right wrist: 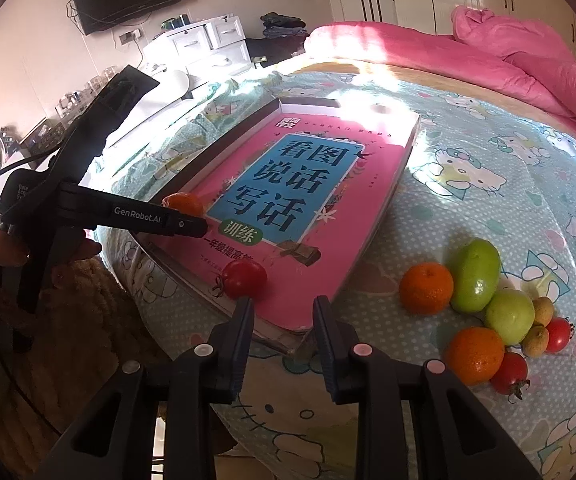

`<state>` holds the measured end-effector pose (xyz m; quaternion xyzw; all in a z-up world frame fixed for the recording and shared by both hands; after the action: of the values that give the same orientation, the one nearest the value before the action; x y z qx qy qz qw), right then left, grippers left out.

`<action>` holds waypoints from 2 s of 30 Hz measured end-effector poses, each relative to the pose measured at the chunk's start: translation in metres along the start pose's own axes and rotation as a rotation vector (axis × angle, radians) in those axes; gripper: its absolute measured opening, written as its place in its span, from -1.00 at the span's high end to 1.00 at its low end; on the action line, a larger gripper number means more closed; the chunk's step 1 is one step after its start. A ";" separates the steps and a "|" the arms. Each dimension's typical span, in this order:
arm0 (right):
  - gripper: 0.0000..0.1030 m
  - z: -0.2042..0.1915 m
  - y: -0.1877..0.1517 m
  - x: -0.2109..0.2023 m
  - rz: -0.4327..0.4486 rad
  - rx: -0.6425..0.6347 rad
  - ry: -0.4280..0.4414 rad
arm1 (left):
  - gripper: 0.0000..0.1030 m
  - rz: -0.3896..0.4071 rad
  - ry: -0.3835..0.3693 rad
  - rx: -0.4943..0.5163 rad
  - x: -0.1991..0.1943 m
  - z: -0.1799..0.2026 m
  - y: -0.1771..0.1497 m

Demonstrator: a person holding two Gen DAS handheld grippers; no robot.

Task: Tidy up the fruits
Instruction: 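Set the tomato on the workbook with the right tool while the left releases the orange there, then move both open tools back to the fruit cluster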

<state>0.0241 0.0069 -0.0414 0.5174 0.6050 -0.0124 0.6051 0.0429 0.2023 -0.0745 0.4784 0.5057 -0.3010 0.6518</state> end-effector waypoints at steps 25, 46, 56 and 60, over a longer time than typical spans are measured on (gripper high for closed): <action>0.23 0.007 -0.001 -0.008 0.015 0.017 -0.022 | -0.19 0.112 -0.052 -0.037 -0.025 0.002 0.010; -0.02 0.018 0.004 -0.022 0.068 0.065 -0.042 | -0.50 0.215 -0.097 0.078 -0.049 0.038 0.011; -0.03 0.028 0.005 -0.030 0.089 0.093 -0.059 | -0.50 0.231 -0.103 0.107 -0.052 0.048 0.010; -0.03 0.035 0.006 -0.034 0.105 0.108 -0.077 | -0.51 0.234 -0.107 0.117 -0.053 0.055 0.009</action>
<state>0.0439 -0.0337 -0.0215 0.5796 0.5516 -0.0333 0.5989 0.0547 0.1501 -0.0193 0.5547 0.3924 -0.2770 0.6794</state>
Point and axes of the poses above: each gripper's, at about its wrist camera, not at the fingertips, and x roughly the way its jaws point, z to its right, y to its top, the point moved 2 cm from there along x, roughly the way its jaws point, and after that the axes turned 3 degrees about y, right-handed, at the moved point
